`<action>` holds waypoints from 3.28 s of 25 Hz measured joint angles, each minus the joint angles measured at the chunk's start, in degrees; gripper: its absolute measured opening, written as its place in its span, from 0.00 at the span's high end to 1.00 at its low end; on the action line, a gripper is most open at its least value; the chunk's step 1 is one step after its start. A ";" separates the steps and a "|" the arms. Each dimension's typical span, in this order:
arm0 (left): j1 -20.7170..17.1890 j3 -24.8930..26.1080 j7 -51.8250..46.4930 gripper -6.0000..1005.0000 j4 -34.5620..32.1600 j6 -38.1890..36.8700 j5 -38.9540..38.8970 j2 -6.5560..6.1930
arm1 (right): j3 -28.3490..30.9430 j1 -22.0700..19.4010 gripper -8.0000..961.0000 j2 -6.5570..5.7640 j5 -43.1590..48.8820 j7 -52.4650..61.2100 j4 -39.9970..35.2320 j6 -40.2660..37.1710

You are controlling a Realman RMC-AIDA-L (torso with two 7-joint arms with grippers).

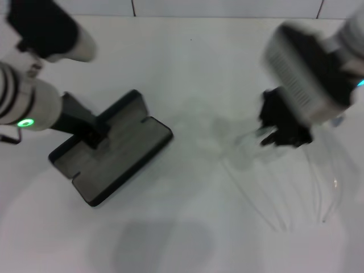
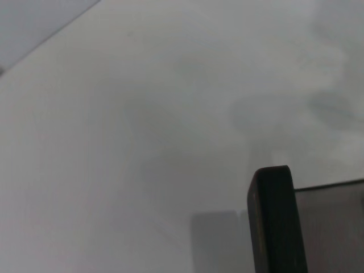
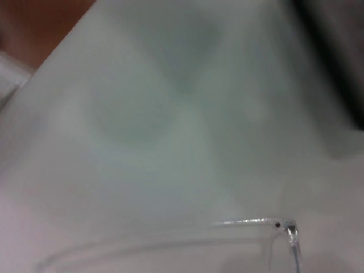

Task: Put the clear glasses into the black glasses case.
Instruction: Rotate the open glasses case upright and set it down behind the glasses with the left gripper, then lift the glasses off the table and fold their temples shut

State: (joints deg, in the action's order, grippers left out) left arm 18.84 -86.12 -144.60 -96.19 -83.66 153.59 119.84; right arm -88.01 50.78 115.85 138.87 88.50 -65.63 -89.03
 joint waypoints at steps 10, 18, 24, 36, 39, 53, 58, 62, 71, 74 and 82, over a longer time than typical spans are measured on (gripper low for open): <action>7.41 -7.88 9.30 0.93 -3.03 0.16 8.28 -0.02 | 22.13 -14.35 0.87 0.03 -0.52 2.40 -13.58 -12.57; 11.35 -17.02 15.40 0.93 1.97 7.05 8.61 0.09 | 35.99 -22.85 0.87 0.29 -4.32 1.81 -14.51 -17.64; 14.56 -23.53 18.07 0.93 9.61 18.02 8.14 0.20 | 48.47 -25.04 0.87 0.33 -5.64 -0.75 -14.36 -28.15; 18.04 -26.12 17.37 0.93 18.54 24.96 3.93 0.42 | 54.57 -28.35 0.87 0.34 -7.23 -2.04 -13.41 -31.81; 17.97 -26.21 15.70 0.93 18.57 25.26 4.16 0.43 | 54.63 -28.17 0.87 0.34 -7.22 -2.04 -13.20 -31.51; 17.16 -26.63 14.01 0.62 16.62 24.99 5.10 0.34 | 54.76 -28.42 0.87 0.34 -7.19 -2.23 -12.61 -30.93; 17.04 -26.68 14.02 0.60 18.20 24.73 4.53 0.35 | 54.79 -28.37 0.87 0.33 -7.68 -2.27 -12.33 -31.21; 16.66 -26.71 14.45 0.59 18.63 24.56 2.84 0.23 | 54.79 -28.47 0.87 0.33 -7.98 -2.30 -11.79 -31.33; 16.55 -26.82 14.59 0.59 18.81 23.14 2.21 0.38 | 54.83 -28.85 0.87 0.34 -9.28 -2.70 -10.98 -31.81; 16.63 -26.82 14.36 0.59 18.48 21.65 2.17 0.39 | 54.82 -28.88 0.87 0.34 -9.31 -2.70 -10.98 -32.11; 15.02 -25.76 14.48 0.60 12.19 18.06 0.60 0.23 | 54.79 -28.90 0.87 0.34 -9.49 -2.72 -11.01 -33.16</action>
State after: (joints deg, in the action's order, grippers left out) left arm 33.85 -111.88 -130.13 -84.00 -65.60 154.19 120.07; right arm -33.22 21.88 116.19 129.38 85.78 -76.64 -122.19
